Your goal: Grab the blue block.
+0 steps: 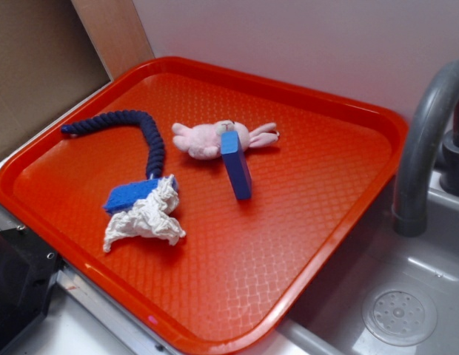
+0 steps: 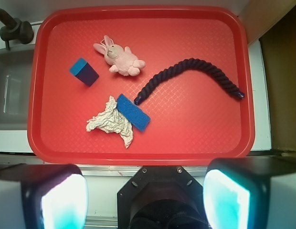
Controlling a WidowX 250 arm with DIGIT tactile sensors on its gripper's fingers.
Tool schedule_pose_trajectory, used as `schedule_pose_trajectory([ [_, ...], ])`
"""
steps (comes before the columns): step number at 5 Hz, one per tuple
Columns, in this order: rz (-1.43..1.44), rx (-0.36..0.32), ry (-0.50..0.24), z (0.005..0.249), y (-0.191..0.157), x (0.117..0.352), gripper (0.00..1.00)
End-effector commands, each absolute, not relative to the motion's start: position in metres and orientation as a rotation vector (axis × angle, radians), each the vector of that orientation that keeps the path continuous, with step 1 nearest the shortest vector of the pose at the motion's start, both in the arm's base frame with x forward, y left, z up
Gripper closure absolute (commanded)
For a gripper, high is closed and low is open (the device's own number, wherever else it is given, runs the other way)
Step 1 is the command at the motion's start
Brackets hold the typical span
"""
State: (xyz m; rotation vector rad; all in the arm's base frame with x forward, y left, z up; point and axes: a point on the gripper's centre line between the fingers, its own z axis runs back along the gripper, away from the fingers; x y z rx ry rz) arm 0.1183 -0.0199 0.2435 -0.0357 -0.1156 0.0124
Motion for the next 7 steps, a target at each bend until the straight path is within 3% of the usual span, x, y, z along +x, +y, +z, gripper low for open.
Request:
schedule_pose_trajectory([
  [1, 0.012, -0.036, -0.116, 0.243, -0.020, 0.118, 0.00],
  [2, 0.256, -0.097, -0.138, 0.235, -0.047, 0.149, 0.00],
  [3, 0.433, -0.099, -0.103, 0.224, -0.067, 0.179, 0.00],
  [4, 0.590, -0.087, -0.079, 0.205, -0.087, 0.216, 0.00],
  [5, 0.668, -0.036, -0.116, 0.180, -0.106, 0.244, 0.00],
  [6, 0.664, -0.023, -0.118, 0.150, -0.120, 0.264, 0.00],
  [7, 0.629, 0.007, -0.104, 0.126, -0.128, 0.265, 0.00],
])
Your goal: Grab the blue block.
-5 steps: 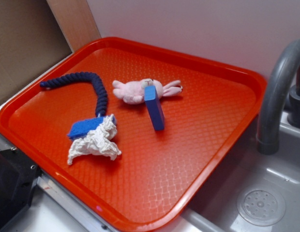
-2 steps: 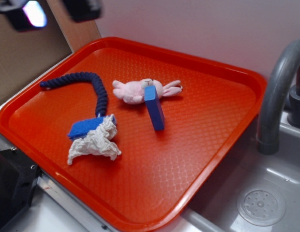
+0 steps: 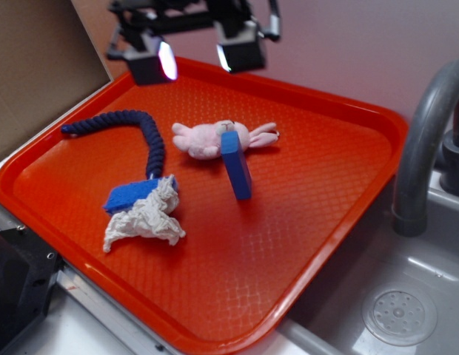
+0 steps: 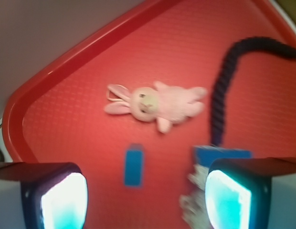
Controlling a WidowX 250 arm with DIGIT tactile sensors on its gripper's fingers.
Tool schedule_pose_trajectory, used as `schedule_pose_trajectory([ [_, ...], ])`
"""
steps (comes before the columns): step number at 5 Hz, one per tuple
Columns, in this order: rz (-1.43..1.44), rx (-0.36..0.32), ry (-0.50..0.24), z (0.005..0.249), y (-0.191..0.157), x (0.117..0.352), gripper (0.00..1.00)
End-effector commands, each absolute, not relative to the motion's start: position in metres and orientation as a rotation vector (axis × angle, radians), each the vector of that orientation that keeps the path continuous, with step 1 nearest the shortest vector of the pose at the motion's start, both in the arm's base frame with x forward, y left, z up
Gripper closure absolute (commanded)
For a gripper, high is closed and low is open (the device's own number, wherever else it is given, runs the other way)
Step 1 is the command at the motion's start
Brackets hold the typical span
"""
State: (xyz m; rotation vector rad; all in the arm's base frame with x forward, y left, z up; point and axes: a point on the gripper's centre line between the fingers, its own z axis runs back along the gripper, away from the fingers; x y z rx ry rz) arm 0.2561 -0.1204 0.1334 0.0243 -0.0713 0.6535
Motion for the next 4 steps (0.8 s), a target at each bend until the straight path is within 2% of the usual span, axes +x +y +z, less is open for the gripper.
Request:
schedule_pose_trajectory([
  [1, 0.618, 0.053, -0.109, 0.108, -0.129, 0.260, 0.00],
  [3, 0.592, 0.109, -0.105, 0.084, -0.123, 0.246, 0.00],
  [4, 0.597, 0.121, -0.090, 0.069, -0.119, 0.247, 0.00],
])
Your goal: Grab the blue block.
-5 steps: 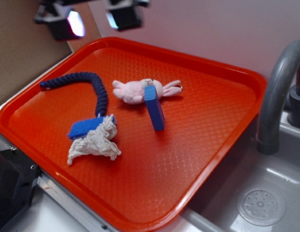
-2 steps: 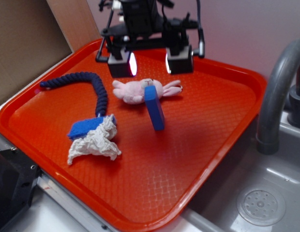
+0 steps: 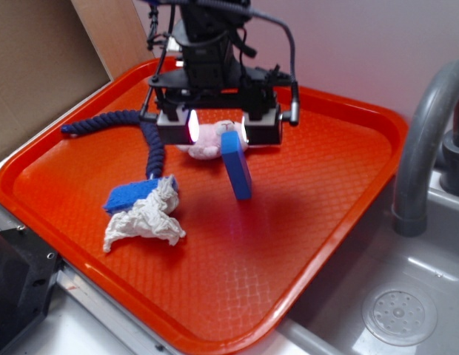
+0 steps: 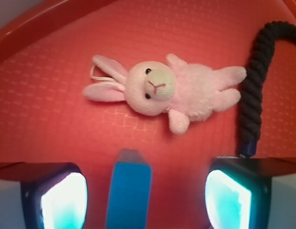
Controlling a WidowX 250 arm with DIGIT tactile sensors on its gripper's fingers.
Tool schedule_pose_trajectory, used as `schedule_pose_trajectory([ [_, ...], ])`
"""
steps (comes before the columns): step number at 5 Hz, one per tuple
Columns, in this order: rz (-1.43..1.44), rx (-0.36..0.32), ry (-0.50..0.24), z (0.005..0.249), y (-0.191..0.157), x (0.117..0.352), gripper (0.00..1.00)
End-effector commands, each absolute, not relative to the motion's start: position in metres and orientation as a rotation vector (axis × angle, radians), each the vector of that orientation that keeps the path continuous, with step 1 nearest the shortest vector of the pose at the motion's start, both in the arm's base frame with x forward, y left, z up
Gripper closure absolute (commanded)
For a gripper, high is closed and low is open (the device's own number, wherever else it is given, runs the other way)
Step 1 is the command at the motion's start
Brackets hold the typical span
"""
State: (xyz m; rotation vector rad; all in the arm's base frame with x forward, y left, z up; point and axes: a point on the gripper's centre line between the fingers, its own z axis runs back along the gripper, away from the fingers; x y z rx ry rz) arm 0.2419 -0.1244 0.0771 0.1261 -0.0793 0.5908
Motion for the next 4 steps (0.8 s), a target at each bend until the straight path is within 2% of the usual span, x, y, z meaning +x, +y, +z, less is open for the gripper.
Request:
schedule_pose_trajectory([
  [1, 0.569, 0.109, -0.086, 0.0592, -0.1218, 0.2508, 0.00],
  [2, 0.539, 0.124, -0.092, 0.0533, -0.1258, 0.2526, 0.00],
  [3, 0.538, 0.130, -0.108, 0.0549, -0.1253, 0.2501, 1.00],
  [4, 0.536, 0.123, -0.116, 0.0597, -0.1234, 0.2476, 1.00],
])
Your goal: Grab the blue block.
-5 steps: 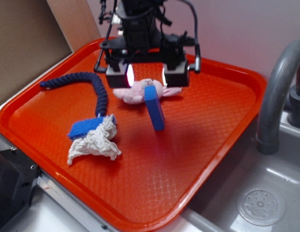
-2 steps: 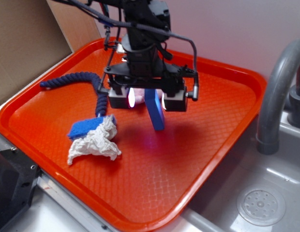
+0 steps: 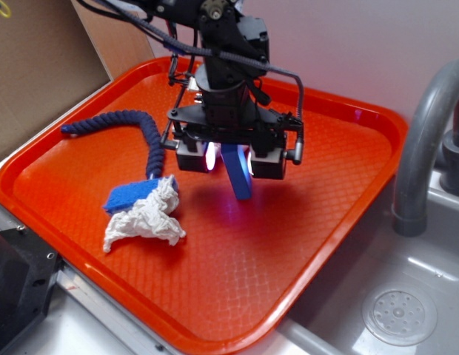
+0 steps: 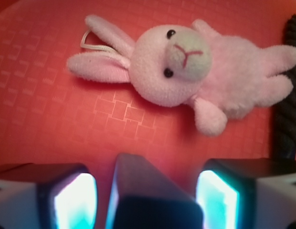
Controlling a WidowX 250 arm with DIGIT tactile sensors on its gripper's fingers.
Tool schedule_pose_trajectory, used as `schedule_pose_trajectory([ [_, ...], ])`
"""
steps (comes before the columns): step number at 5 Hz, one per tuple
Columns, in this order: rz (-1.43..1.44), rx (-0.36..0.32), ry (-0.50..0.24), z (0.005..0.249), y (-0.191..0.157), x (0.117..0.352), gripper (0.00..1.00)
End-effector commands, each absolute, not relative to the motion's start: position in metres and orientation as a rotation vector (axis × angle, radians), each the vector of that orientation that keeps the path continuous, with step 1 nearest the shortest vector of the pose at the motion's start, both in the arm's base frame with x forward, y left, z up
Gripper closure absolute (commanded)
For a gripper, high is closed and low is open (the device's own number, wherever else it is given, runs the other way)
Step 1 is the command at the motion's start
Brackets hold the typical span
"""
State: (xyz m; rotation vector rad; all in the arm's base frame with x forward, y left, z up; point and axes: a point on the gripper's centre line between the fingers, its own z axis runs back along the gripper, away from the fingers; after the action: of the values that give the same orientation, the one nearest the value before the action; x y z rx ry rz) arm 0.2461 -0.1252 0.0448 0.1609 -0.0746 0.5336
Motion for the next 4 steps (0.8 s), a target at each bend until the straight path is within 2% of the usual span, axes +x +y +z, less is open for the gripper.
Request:
schedule_pose_trajectory([
  [1, 0.505, 0.116, -0.111, 0.078, -0.119, 0.247, 1.00],
  [2, 0.417, 0.096, -0.083, 0.111, -0.110, 0.250, 1.00],
  [3, 0.330, 0.053, -0.092, 0.153, -0.097, 0.251, 1.00],
  [4, 0.183, 0.005, -0.109, 0.182, -0.088, 0.248, 1.00],
])
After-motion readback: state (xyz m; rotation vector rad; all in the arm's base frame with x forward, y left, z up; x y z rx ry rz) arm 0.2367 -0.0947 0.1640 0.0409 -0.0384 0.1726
